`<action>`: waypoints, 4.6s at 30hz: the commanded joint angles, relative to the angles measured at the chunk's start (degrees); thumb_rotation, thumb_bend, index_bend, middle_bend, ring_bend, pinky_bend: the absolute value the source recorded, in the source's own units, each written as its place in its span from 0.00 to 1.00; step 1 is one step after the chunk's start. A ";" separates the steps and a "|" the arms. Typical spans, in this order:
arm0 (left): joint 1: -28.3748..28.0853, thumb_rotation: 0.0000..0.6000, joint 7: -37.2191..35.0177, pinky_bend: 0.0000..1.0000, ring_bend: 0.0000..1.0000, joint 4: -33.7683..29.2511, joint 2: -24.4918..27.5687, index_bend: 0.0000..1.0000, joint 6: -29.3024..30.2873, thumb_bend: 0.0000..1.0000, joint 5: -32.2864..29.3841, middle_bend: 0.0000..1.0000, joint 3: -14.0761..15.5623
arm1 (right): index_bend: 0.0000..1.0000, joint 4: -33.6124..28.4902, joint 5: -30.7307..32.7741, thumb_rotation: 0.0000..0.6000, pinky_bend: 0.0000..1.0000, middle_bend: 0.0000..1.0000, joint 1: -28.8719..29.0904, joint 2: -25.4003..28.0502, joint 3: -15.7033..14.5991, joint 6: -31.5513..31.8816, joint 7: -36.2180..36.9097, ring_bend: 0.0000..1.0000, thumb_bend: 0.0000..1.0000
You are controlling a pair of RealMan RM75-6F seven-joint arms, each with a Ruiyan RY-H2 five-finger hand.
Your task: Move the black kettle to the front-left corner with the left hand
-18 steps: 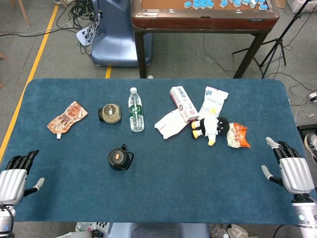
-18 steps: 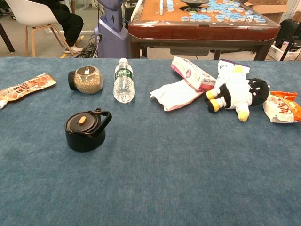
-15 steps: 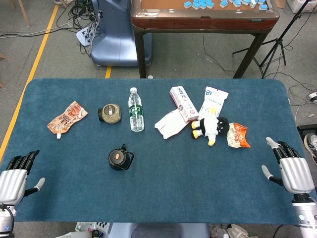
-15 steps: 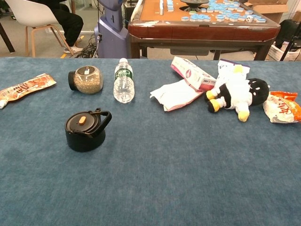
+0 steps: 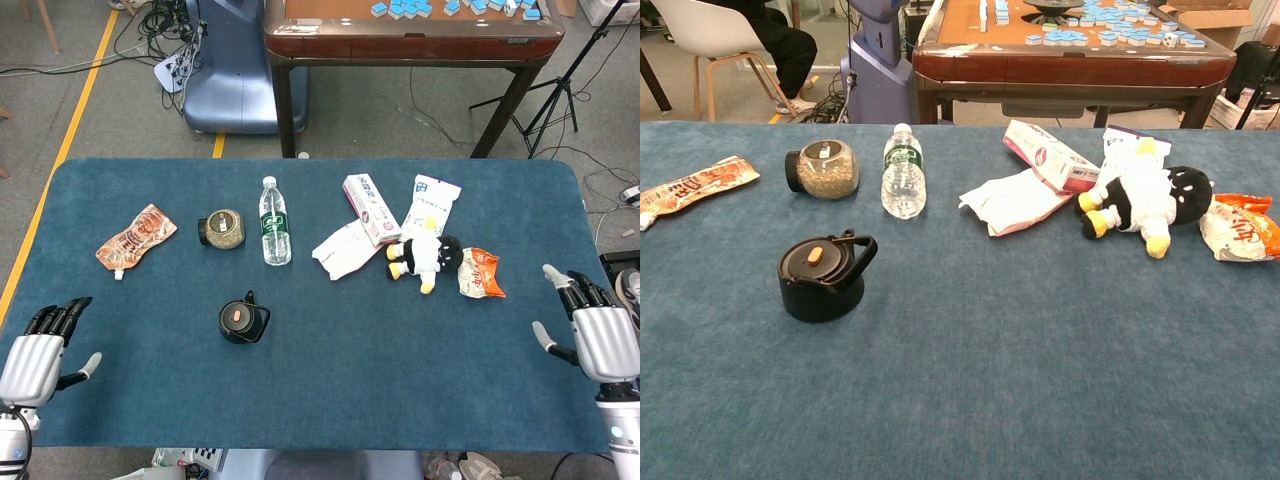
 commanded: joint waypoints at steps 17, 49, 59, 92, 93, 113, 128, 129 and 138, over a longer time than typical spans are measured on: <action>-15.59 0.99 -12.25 0.11 0.14 1.81 0.45 0.14 -12.18 0.21 10.55 0.13 -1.06 | 0.13 -4.97 4.70 1.00 0.25 0.25 1.17 2.15 2.61 -0.89 -5.07 0.15 0.33; -33.60 0.52 -2.81 0.03 0.01 -1.69 -7.51 0.20 -28.79 0.17 13.37 0.13 0.08 | 0.13 -2.44 6.75 1.00 0.25 0.25 0.25 1.07 1.05 -2.34 -2.55 0.15 0.33; -35.00 0.55 3.33 0.02 0.01 1.80 -11.98 0.20 -30.39 0.17 12.83 0.13 1.59 | 0.13 -2.36 7.17 1.00 0.25 0.25 0.13 0.66 0.90 -2.56 -2.86 0.15 0.33; -26.84 0.58 8.94 0.02 0.01 9.81 -5.85 0.24 -22.84 0.17 11.90 0.17 11.06 | 0.13 -2.88 5.59 1.00 0.25 0.25 0.02 0.31 0.20 -2.47 -2.44 0.15 0.33; -26.53 0.59 8.92 0.02 0.01 10.08 -5.53 0.24 -22.76 0.17 11.71 0.17 11.27 | 0.13 -2.96 5.53 1.00 0.25 0.25 -0.03 0.32 0.19 -2.37 -2.44 0.15 0.33; -27.19 0.42 5.03 0.02 0.01 2.83 -5.43 0.23 -23.05 0.16 4.38 0.18 4.78 | 0.13 -1.64 5.04 1.00 0.25 0.25 -0.94 0.09 -0.40 -1.78 -0.15 0.15 0.33; -29.80 0.28 17.26 0.02 0.06 3.31 -8.64 0.31 -31.73 0.15 -7.43 0.28 1.78 | 0.13 0.48 5.64 1.00 0.25 0.25 -1.20 -0.24 -0.56 -2.65 1.96 0.15 0.33; -29.73 0.28 17.81 0.02 0.08 3.15 -8.59 0.32 -31.84 0.15 -7.88 0.30 1.83 | 0.13 0.50 5.63 1.00 0.25 0.25 -1.17 -0.26 -0.56 -2.71 1.98 0.15 0.33; -28.10 0.28 23.24 0.02 0.10 0.13 -6.84 0.33 -31.29 0.15 -11.57 0.33 3.08 | 0.13 0.37 5.18 1.00 0.25 0.25 -1.04 -0.23 -0.68 -2.91 1.85 0.15 0.33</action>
